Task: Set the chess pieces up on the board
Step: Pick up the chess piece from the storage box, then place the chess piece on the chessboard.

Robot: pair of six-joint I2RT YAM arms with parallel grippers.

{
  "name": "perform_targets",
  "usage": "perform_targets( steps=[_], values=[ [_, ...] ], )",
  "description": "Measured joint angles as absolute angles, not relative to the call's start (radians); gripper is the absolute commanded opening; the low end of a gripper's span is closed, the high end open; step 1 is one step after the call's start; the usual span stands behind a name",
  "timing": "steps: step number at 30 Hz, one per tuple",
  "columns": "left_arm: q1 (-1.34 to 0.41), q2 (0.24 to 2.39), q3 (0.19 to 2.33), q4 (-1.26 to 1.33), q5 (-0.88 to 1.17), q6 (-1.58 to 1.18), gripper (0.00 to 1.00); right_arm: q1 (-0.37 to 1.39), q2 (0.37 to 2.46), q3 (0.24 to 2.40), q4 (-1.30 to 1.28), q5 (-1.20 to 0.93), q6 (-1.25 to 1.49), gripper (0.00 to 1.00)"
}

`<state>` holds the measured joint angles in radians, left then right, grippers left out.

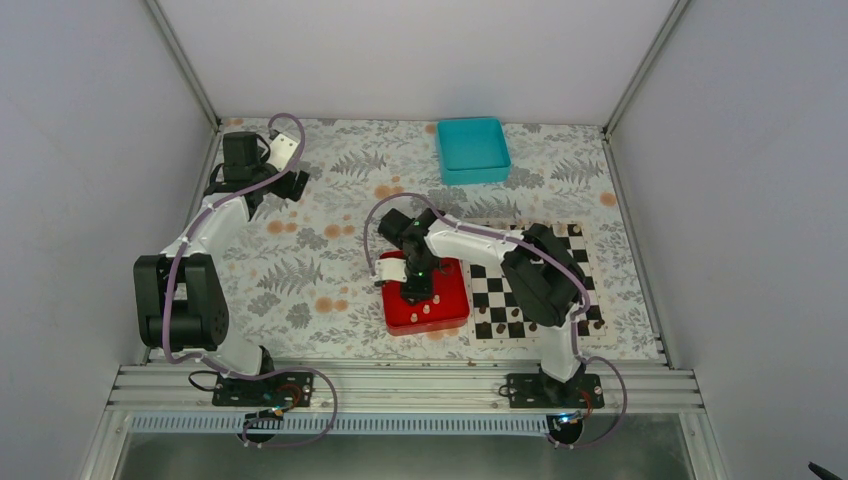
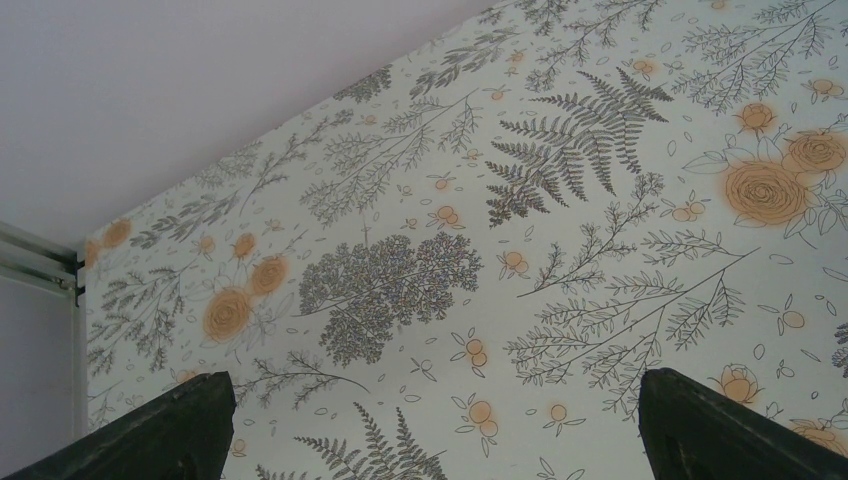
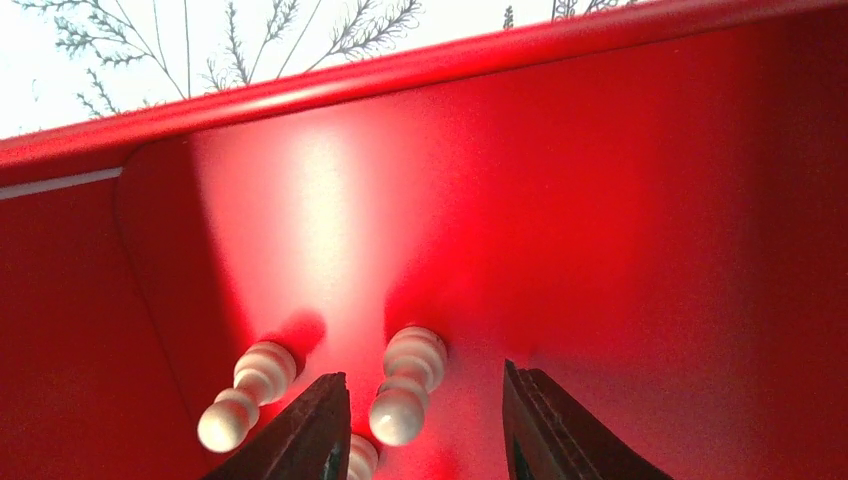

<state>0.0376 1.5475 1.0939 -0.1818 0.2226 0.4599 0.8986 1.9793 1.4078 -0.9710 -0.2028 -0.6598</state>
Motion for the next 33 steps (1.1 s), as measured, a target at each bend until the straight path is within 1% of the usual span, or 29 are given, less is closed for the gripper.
perform_targets(
  steps=[2,5,10,12,19,23,29,33],
  values=[
    [0.038,1.547,1.094,-0.182,0.223,0.460,1.00,0.900,1.984,1.407,-0.962,-0.205,-0.660,0.36],
    [0.038,1.547,1.094,-0.182,0.223,0.460,1.00,0.904,1.987,1.403,-0.952,-0.208,-0.660,0.28],
    [0.038,1.547,1.094,-0.182,0.223,0.460,1.00,0.904,1.994,1.393,-0.939,-0.208,-0.653,0.11],
    [0.038,1.547,1.094,-0.182,0.223,0.460,1.00,0.904,1.996,1.393,-0.937,-0.208,-0.654,0.08],
    [0.038,1.547,1.094,-0.182,0.223,0.460,1.00,0.881,1.969,1.394,-0.945,-0.199,-0.652,0.05],
    [0.038,1.547,1.094,-0.182,0.223,0.460,1.00,0.803,1.896,1.408,-0.971,-0.189,-0.653,0.05],
    [0.038,1.547,1.094,-0.182,0.223,0.460,1.00,0.531,1.770,1.459,-0.988,-0.164,-0.672,0.05],
    [0.038,1.547,1.094,-0.182,0.223,0.460,1.00,0.318,1.742,1.454,-0.986,-0.157,-0.707,0.06]
  ],
)
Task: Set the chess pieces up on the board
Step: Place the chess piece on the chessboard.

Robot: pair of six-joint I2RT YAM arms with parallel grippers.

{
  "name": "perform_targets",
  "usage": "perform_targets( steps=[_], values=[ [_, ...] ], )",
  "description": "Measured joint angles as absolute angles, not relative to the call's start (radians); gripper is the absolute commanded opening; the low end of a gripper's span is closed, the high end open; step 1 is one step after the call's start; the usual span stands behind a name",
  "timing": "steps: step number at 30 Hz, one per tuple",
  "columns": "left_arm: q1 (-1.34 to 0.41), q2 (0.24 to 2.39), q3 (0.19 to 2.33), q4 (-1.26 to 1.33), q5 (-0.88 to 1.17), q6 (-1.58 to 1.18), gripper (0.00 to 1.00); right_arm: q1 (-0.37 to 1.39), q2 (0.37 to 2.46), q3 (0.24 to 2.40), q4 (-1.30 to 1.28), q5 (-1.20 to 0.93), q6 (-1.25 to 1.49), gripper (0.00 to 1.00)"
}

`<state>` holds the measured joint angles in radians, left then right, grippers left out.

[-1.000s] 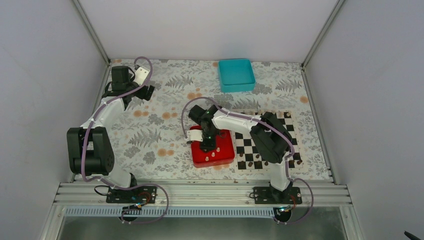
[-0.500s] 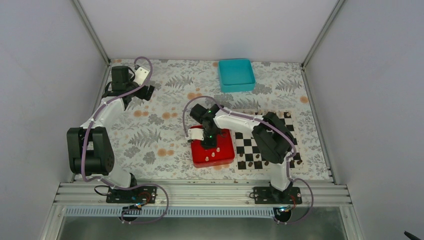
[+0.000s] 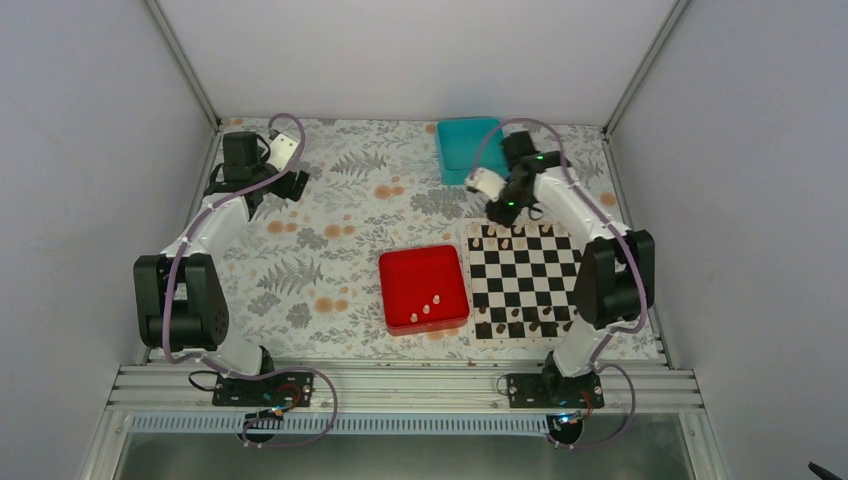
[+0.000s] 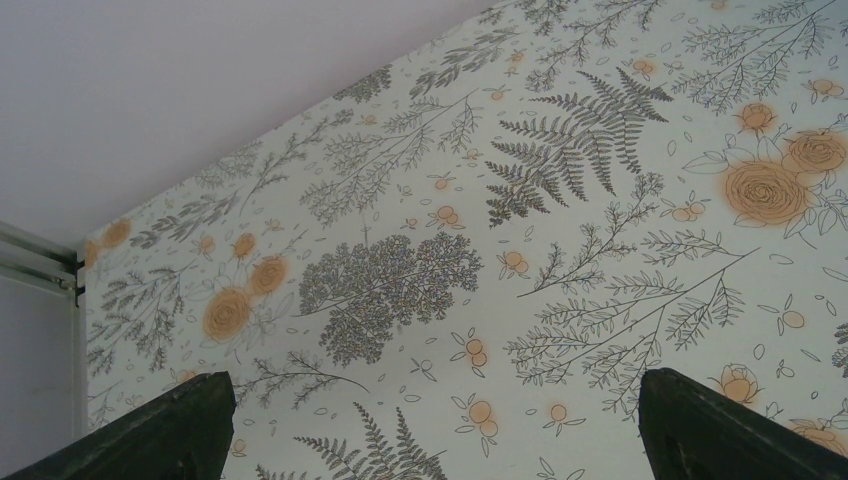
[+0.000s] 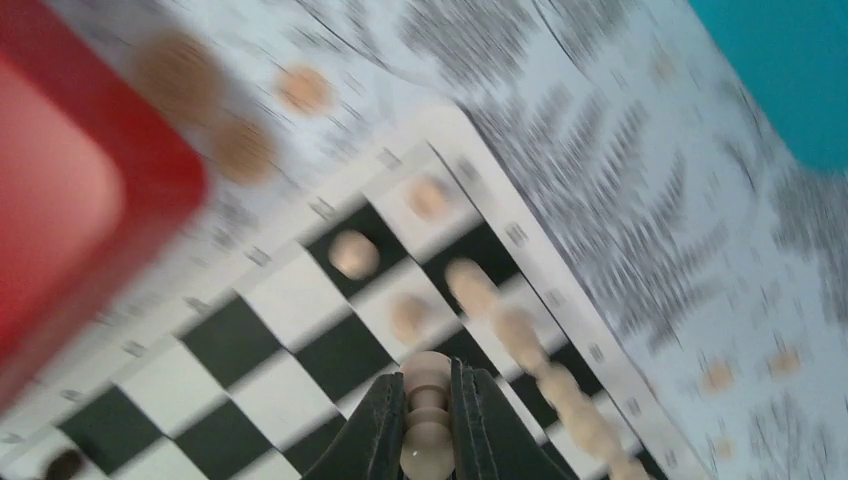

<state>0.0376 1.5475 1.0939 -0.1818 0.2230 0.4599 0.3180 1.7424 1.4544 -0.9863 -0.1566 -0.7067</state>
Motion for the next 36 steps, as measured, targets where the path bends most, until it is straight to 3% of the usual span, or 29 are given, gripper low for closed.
perform_targets(
  steps=[10,32,36],
  values=[
    [0.038,1.547,1.094,-0.182,0.227,0.460,1.00,-0.005,1.745,1.355,-0.961,-0.142,-0.768,0.08],
    [0.038,1.547,1.094,-0.182,0.237,0.459,1.00,-0.065,1.906,1.294,-0.870,-0.125,-0.785,0.10],
    [0.038,1.547,1.094,-0.182,0.237,0.460,1.00,-0.067,1.912,1.294,-0.864,-0.125,-0.785,0.14]
  ],
)
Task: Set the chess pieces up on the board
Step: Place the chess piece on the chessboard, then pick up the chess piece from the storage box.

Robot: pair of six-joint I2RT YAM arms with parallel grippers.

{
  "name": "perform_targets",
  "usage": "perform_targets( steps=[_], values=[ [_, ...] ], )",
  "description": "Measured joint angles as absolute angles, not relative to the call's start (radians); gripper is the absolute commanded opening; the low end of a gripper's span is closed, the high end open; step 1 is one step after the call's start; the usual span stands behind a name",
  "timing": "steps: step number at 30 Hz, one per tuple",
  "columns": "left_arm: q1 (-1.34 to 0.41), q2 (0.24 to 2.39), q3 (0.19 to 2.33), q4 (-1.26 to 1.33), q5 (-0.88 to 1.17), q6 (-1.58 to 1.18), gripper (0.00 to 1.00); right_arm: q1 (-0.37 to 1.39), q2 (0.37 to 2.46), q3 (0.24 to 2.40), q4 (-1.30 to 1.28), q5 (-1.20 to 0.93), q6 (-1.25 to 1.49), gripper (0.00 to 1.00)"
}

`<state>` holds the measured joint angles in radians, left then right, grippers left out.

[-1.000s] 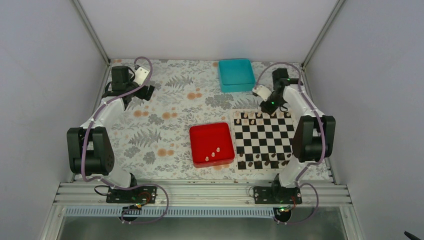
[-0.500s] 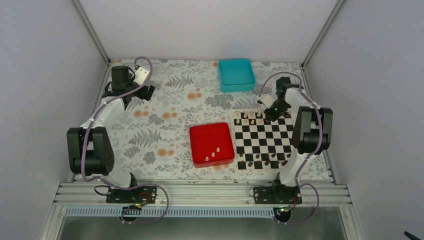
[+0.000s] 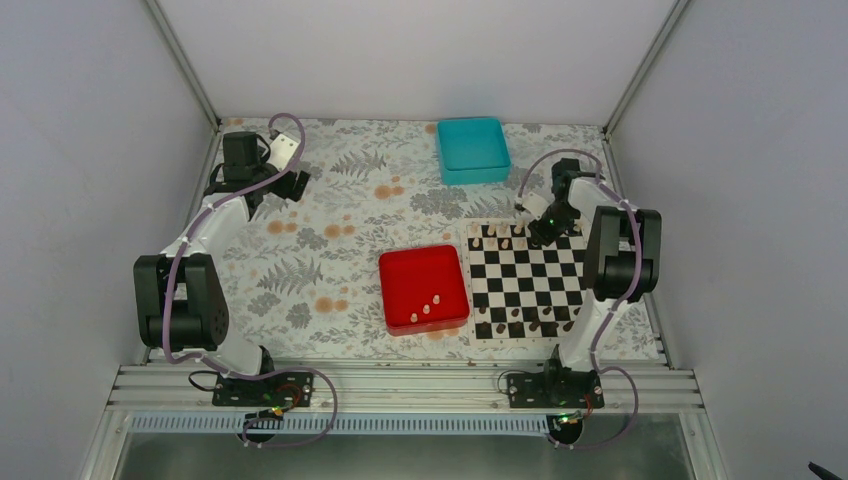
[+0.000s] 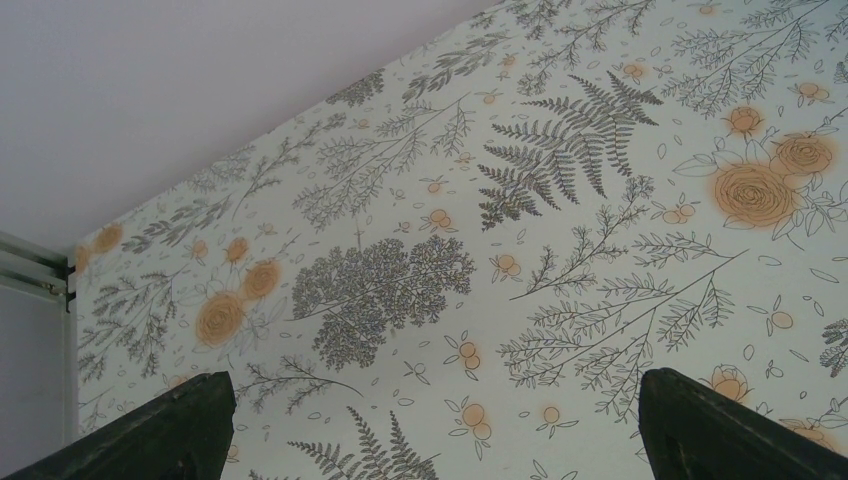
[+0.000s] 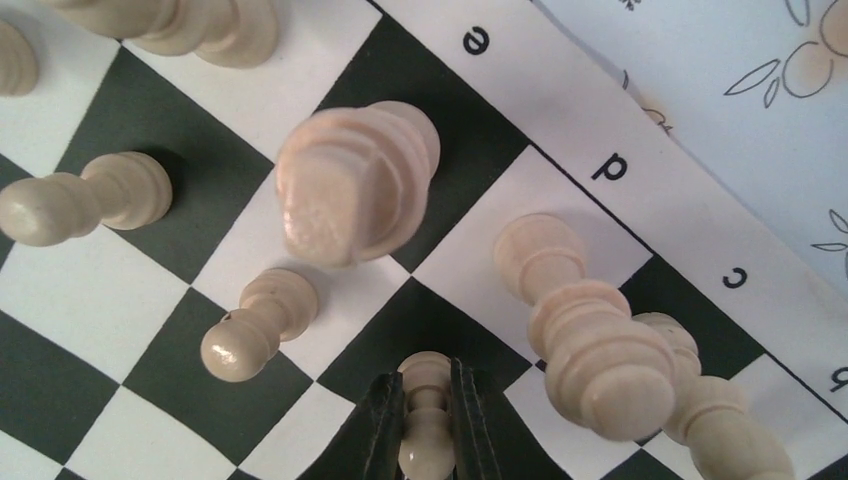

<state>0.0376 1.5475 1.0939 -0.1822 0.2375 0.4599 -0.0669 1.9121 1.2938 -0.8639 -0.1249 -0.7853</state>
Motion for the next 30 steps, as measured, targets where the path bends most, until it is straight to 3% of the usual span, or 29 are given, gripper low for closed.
perform_targets(
  steps=[2,5,16,21,30],
  values=[
    [0.038,1.547,1.094,-0.182,0.237,0.459,1.00,-0.067,1.916,1.294,-0.864,-0.125,-0.786,0.24],
    [0.038,1.547,1.094,-0.182,0.237,0.460,1.00,-0.067,1.918,1.294,-0.864,-0.120,-0.786,0.31],
    [0.038,1.547,1.094,-0.182,0.237,0.459,1.00,-0.021,1.808,1.364,-0.969,-0.125,-0.784,0.34],
    [0.038,1.547,1.094,-0.183,0.239,0.460,1.00,0.218,1.715,1.394,-0.999,-0.123,-0.765,0.38],
    [0.038,1.547,1.094,-0.182,0.238,0.460,1.00,0.673,1.758,1.403,-1.057,-0.155,-0.722,0.38]
  ],
)
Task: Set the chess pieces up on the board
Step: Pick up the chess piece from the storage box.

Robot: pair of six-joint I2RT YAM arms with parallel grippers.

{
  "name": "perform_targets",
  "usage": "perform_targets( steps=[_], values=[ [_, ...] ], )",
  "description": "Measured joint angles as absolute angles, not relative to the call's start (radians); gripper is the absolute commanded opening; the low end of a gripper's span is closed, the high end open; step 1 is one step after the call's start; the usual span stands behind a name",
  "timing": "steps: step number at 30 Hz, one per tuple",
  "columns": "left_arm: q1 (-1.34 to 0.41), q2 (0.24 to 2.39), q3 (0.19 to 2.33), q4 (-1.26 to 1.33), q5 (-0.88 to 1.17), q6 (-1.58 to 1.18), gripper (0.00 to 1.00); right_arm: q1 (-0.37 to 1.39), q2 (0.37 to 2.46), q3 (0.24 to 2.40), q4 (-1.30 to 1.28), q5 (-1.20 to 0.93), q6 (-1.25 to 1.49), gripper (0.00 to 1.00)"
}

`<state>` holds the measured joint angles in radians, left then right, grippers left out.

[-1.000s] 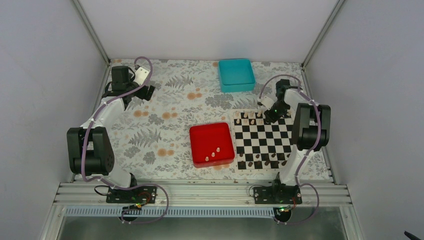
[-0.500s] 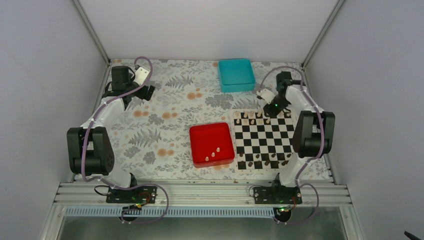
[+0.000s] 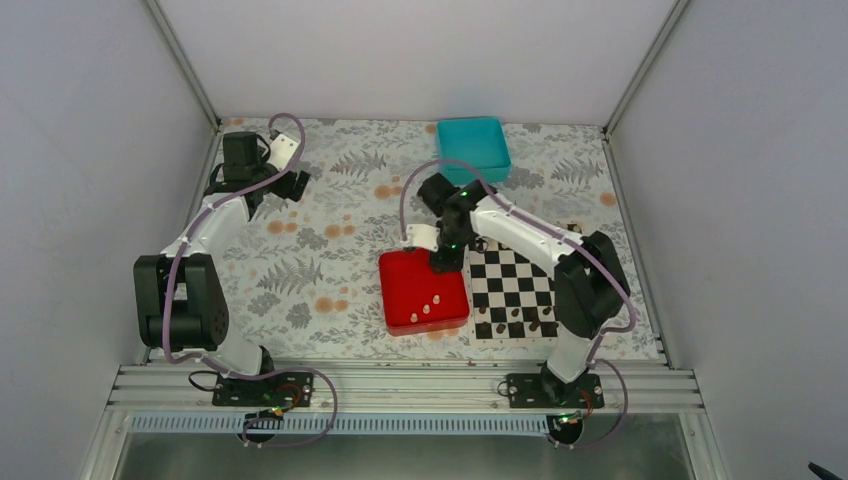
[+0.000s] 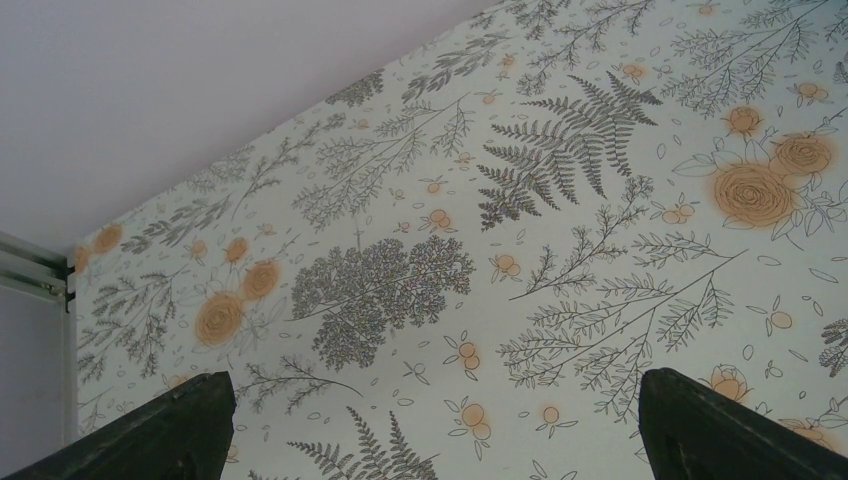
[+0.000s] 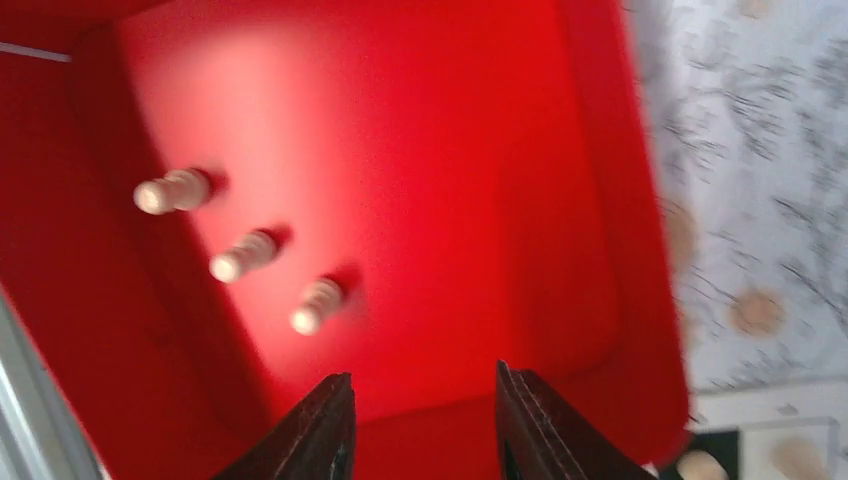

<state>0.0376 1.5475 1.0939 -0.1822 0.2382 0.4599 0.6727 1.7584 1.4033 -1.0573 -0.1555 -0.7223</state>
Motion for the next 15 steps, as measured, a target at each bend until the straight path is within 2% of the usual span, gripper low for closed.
perform_targets(
  steps=[15],
  values=[
    [0.038,1.547,1.094,-0.182,0.239,0.460,1.00,0.893,1.838,1.327,-1.052,-0.205,-0.660,0.38]
  ],
)
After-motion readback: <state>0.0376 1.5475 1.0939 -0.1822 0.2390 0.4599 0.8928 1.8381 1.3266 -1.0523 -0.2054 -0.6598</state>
